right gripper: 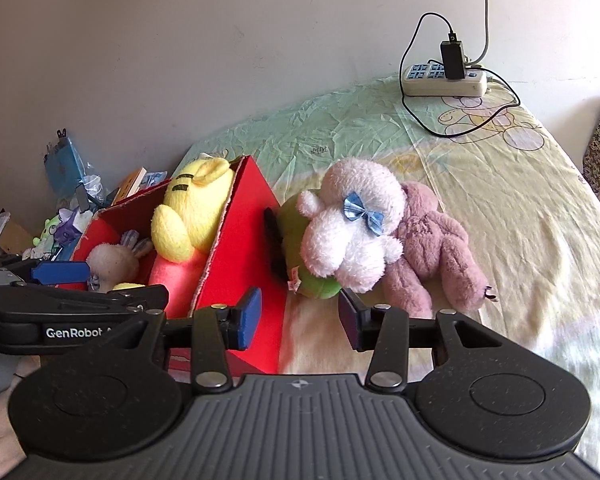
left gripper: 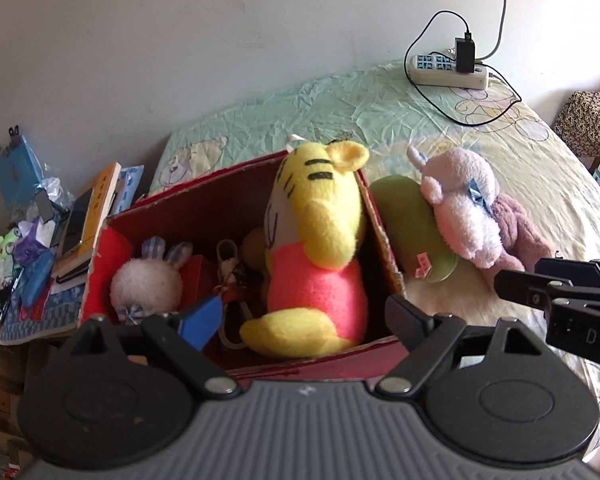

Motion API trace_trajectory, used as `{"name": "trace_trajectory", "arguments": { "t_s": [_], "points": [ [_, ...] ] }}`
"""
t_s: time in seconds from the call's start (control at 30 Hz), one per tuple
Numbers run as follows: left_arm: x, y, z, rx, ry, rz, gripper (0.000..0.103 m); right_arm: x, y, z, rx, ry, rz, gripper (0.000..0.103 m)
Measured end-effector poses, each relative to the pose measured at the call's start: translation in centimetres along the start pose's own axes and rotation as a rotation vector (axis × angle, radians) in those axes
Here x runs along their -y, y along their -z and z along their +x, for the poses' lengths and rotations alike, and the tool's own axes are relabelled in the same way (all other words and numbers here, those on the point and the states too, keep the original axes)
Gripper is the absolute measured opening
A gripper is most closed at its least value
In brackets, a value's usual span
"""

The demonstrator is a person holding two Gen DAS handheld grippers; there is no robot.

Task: Organize objects
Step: 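Move the right tool toward the white plush with a blue bow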

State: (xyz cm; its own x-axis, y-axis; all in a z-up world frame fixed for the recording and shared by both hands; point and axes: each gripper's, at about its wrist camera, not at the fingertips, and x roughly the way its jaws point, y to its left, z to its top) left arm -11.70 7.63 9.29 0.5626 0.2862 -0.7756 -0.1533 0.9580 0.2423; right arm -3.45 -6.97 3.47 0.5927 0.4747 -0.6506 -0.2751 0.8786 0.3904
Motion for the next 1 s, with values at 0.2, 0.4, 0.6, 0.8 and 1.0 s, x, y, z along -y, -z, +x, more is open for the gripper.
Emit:
{"name": "trace_trajectory", "arguments": {
  "t_s": [0.2,0.4,0.6,0.8,1.0],
  "points": [
    [3.1,-0.4,-0.6,0.002,0.018,-0.019,0.087,3.0,-0.7,-0.5,-0.016,-0.025,-0.009,0.046],
    [6.2,-0.6,-0.6,-0.003,0.044,-0.018,0.087,5.9,-1.1,-0.9,-0.032,-0.03,-0.005,0.046],
    [8.7,-0.9,0.3,-0.03,0.071,-0.007,0.087,8.3,-0.9,-1.4,-0.055,-0.031,0.017,0.046],
    [10.4,-0.9,1.4,-0.053,0.096,0.006,0.087,10.4,-1.0,-1.2,-0.069,-0.024,0.05,0.046],
    [11.8,-0.5,3.0,-0.057,0.133,0.022,0.087,12.0,-1.1,-0.7,-0.088,-0.02,0.089,0.047]
  ]
}}
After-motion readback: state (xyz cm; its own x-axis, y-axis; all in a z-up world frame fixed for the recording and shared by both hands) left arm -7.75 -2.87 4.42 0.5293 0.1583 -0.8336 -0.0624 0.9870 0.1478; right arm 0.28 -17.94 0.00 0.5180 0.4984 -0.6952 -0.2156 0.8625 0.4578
